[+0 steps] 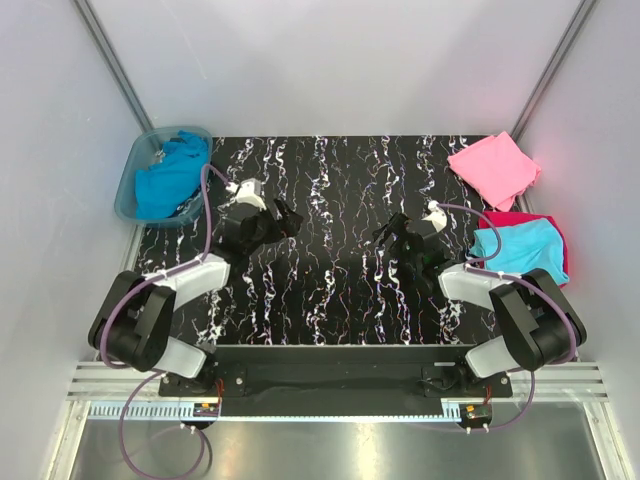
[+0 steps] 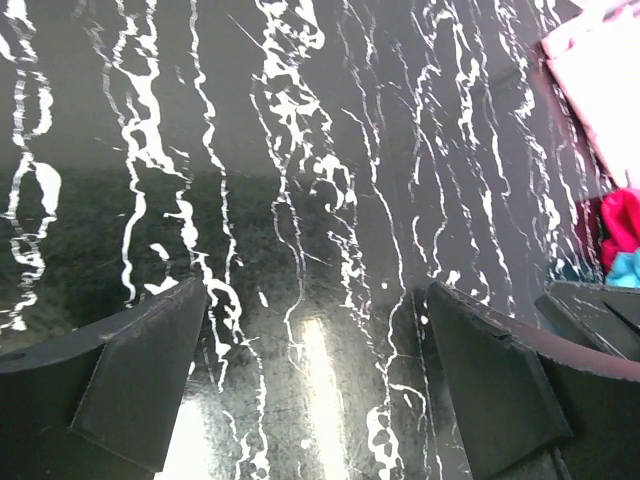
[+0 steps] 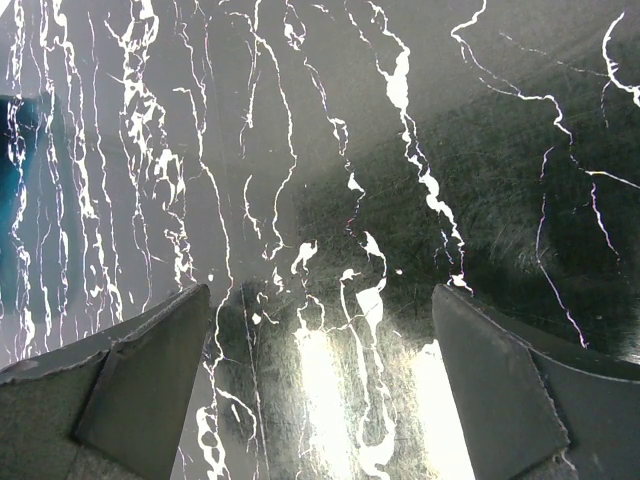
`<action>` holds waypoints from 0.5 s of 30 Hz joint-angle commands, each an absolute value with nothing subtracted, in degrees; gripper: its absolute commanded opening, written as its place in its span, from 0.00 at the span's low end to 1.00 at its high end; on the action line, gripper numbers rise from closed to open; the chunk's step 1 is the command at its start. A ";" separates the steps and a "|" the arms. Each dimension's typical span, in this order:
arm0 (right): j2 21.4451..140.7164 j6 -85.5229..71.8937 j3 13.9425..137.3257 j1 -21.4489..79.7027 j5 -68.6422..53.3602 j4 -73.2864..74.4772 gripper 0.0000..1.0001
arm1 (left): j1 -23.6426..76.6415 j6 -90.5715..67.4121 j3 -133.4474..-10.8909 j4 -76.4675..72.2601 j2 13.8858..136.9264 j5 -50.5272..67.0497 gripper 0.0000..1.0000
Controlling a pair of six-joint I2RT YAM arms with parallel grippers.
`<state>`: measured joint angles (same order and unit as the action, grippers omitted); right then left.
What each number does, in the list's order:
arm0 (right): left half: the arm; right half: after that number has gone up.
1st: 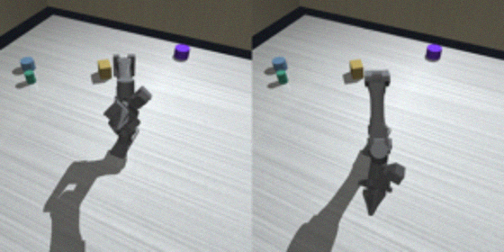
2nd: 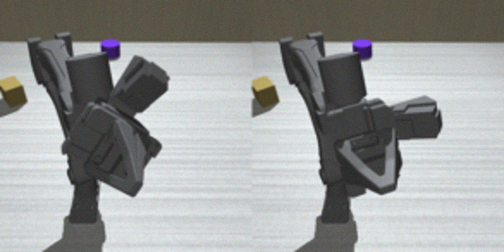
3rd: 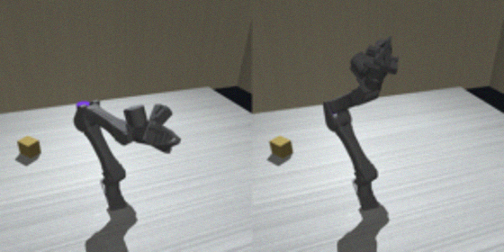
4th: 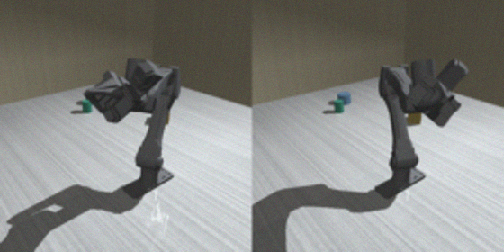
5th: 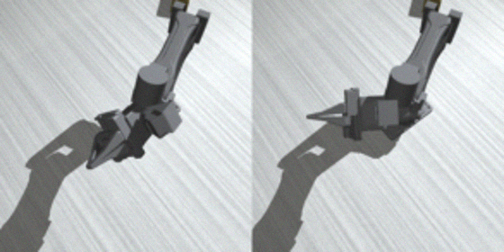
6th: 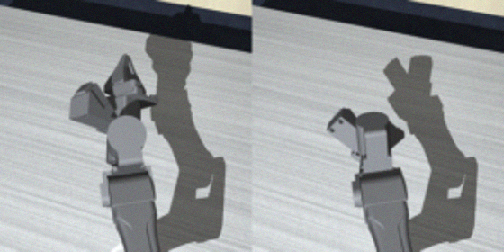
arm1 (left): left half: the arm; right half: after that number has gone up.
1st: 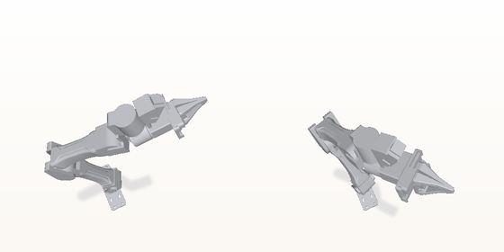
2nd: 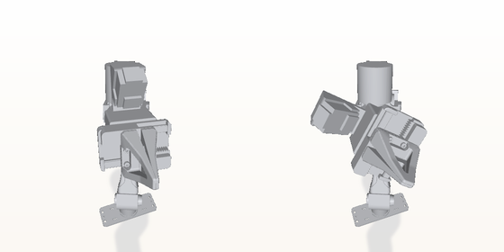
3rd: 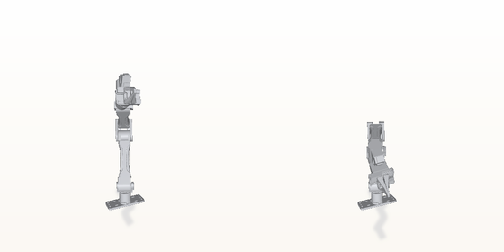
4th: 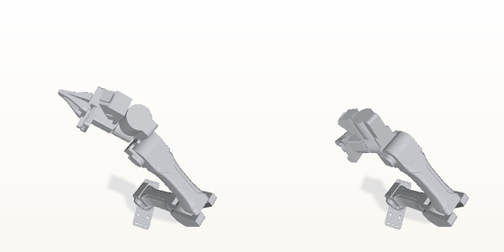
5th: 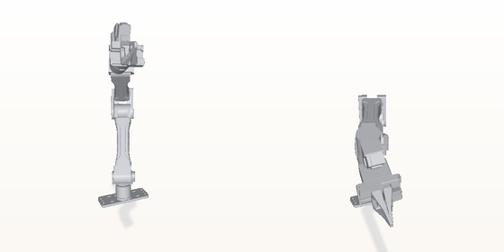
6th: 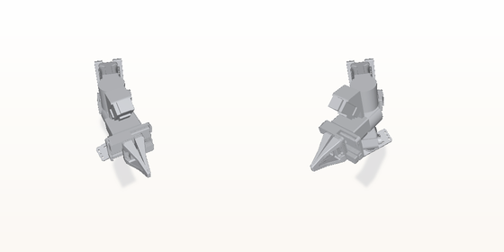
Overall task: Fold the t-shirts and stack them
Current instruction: Grab the tshirt from the pile
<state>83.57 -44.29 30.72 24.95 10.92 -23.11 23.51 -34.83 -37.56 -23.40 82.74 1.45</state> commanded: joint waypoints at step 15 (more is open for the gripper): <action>84.20 -44.30 32.87 24.61 9.58 -23.65 1.00 | 24.35 -32.78 -40.86 -20.04 75.41 -6.76 0.99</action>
<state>83.83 -44.34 30.72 24.95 10.48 -23.07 24.14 -33.26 -40.73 -17.61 76.34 -4.34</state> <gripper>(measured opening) 0.994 0.987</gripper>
